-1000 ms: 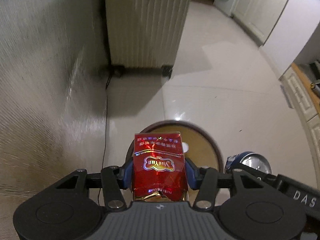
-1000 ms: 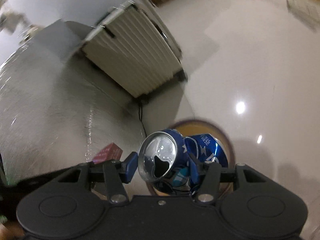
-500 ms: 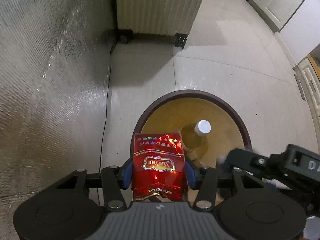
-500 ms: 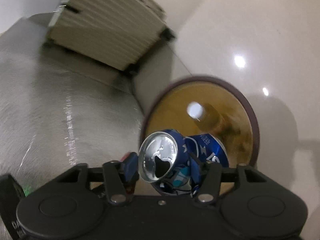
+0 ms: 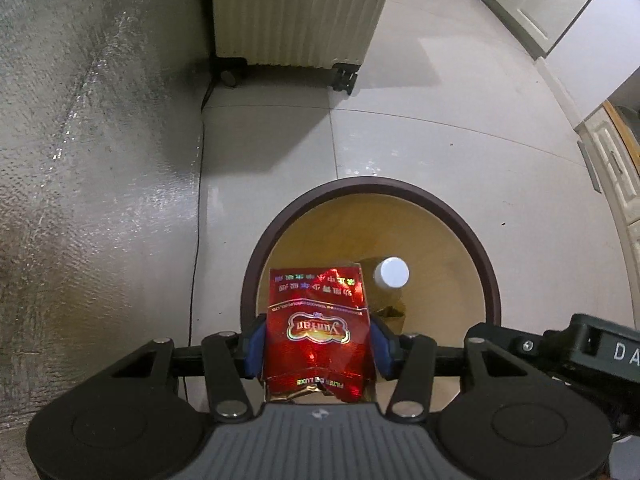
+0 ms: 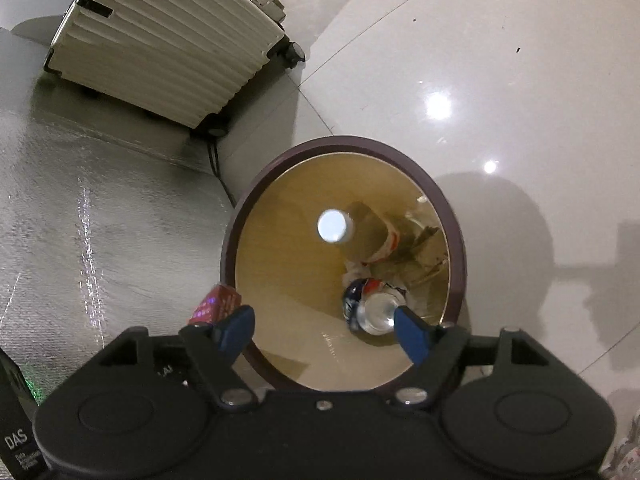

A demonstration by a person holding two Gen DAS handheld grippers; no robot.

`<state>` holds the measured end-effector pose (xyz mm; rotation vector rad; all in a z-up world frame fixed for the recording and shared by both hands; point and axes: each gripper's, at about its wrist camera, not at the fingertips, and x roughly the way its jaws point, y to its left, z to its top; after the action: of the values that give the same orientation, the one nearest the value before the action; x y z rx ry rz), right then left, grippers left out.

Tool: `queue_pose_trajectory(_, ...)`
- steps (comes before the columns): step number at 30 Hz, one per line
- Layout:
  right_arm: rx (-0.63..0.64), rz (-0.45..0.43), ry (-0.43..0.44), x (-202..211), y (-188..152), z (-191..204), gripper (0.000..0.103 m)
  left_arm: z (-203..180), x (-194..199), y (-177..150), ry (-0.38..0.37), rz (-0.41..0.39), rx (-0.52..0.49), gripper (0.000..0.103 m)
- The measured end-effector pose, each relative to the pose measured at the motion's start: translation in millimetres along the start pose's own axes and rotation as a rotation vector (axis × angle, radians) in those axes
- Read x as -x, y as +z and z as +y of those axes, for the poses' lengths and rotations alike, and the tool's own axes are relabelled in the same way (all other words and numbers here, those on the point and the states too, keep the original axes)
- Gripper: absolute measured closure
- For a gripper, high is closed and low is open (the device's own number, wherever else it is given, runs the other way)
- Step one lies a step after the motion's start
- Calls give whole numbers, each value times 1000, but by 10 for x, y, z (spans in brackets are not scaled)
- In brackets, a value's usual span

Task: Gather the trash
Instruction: 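Open both tools over the bin, dropping the red packet and the can, then raise both open tools up from the bin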

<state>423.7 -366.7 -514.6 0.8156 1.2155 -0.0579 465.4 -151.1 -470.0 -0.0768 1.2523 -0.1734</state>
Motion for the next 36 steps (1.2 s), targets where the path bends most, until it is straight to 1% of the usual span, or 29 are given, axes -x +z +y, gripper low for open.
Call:
queue_pose_trajectory(1,1,-2,-6,5,2,-6,26,6,-12,-1,-6,-2,6,49)
queue_pose_trajectory(2,6,-4,-11,10,2,-4,26,14,-24,0,-13,-3,15,46)
queue_pose_trajectory(3,10,-6,-16,17,2,-2,26,25,-38,-2,-13,5,26,42)
queue_pose_trajectory(4,13,-7,-20,13,9,-5,26,37,-70,4,-7,9,32,34)
queue_pose_trajectory(5,15,-8,-23,17,12,-9,26,43,-73,4,3,7,34,32)
queue_pose_trajectory(12,54,-10,-54,49,12,3,26,50,-68,-2,58,24,2,29)
queue_pose_trajectory(15,73,-10,-69,66,13,-4,26,42,-79,-13,85,34,-20,25)
queue_pose_trajectory(21,99,-9,-92,91,13,-11,25,57,-93,-25,112,47,-36,23)
queue_pose_trajectory(23,114,-11,-99,99,13,-9,24,57,-104,-23,116,49,-38,20)
queue_pose_trajectory(28,167,-21,-123,145,4,26,21,32,-51,-22,128,50,-52,18)
queue_pose_trajectory(33,216,-40,-149,223,-5,67,17,22,35,-15,138,42,-52,12)
queue_pose_trajectory(36,237,-46,-157,275,-10,75,11,2,99,-15,140,34,-54,7)
